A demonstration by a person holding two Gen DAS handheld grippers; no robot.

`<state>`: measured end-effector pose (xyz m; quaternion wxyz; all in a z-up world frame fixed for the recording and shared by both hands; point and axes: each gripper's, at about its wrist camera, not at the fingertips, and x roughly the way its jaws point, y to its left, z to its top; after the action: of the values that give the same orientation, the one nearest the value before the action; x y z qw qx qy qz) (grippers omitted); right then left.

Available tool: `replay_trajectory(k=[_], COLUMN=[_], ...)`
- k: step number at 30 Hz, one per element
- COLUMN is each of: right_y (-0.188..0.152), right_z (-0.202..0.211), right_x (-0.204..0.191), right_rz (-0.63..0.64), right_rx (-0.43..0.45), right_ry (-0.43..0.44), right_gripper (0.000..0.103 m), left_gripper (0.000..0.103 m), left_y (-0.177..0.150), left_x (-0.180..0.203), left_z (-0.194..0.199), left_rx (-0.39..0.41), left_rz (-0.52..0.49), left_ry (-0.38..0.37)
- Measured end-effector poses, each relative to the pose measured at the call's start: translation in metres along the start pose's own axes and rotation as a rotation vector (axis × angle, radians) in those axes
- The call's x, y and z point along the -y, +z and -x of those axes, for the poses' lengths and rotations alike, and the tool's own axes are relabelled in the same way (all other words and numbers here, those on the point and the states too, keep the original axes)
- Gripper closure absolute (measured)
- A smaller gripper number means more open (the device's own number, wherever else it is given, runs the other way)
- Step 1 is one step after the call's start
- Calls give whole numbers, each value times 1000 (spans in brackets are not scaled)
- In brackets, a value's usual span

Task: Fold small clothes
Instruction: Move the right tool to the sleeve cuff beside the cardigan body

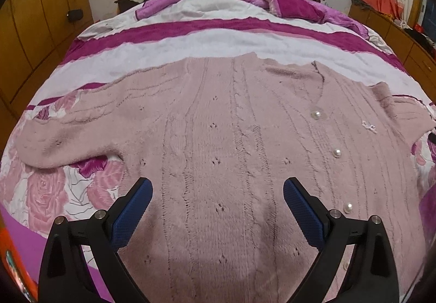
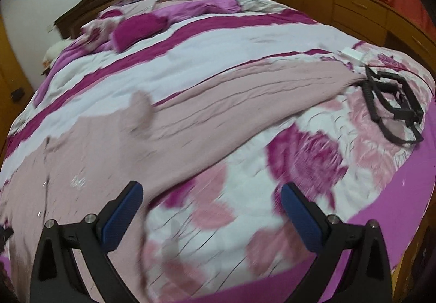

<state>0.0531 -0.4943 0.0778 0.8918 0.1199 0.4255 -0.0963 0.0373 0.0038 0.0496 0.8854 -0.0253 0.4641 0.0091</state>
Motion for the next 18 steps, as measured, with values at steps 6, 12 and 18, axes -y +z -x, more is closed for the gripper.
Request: replay_trajectory(k=[6, 12, 18], right_y=[34, 56, 74], right_z=[-30, -56, -73], right_x=[37, 74, 93], right_rz=[-71, -198, -286], right_rx=[30, 48, 87], right_ry=[-53, -60, -29], right_gripper=[0, 1, 13], left_gripper=[24, 25, 25], left_y=[-3, -8, -10], left_x=[2, 2, 3], left_z=[-20, -38, -43], left_rx=[-37, -78, -80], left_rz=[-2, 9, 11], left_ry=[24, 30, 28])
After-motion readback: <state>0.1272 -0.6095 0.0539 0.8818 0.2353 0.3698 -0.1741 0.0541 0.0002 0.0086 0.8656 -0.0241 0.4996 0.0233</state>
